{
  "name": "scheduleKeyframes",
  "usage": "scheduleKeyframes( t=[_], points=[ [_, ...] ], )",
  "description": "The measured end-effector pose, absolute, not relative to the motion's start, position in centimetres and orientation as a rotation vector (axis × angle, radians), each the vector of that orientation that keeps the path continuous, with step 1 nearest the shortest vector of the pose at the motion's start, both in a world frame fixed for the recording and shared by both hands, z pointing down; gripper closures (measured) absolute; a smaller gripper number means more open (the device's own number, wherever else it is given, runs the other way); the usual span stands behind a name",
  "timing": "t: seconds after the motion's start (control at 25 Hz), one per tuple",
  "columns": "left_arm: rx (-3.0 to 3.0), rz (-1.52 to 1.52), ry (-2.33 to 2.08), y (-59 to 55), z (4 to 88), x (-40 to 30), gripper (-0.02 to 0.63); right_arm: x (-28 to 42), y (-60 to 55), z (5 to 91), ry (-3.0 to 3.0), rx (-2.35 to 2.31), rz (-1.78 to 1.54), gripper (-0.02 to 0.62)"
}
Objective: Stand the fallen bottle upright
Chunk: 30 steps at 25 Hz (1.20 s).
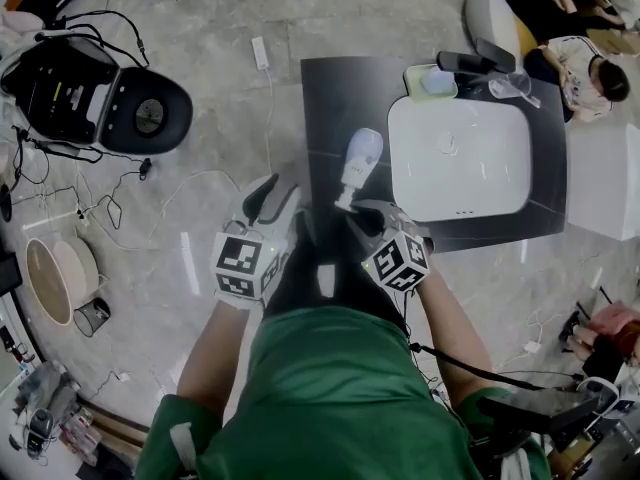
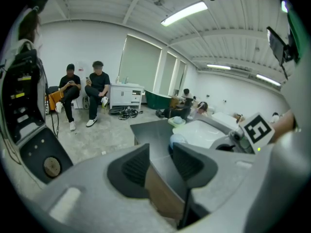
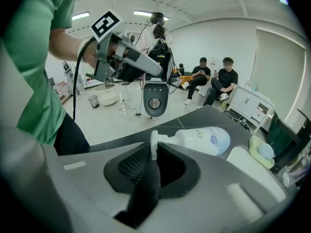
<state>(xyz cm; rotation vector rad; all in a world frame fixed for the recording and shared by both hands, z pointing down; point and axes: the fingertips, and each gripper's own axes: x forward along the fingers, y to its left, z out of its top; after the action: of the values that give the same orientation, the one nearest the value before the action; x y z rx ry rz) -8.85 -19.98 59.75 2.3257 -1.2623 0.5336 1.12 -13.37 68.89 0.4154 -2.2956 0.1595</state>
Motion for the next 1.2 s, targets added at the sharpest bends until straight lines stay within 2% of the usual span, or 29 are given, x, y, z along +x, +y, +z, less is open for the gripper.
scheduleKeyframes(
  t=[1.0, 1.2],
  points=[
    [2.356, 0.432, -1.312, -20.5, 53.9, -9.5, 0.456, -0.3, -14.8, 61.3, -2.446, 0.545, 0.439, 0.546],
    [2.361, 0.429, -1.317, -20.7, 53.7, -9.2, 0.456, 0.0, -16.0, 60.2, -2.504, 0.615, 0.627, 0.546]
  ],
)
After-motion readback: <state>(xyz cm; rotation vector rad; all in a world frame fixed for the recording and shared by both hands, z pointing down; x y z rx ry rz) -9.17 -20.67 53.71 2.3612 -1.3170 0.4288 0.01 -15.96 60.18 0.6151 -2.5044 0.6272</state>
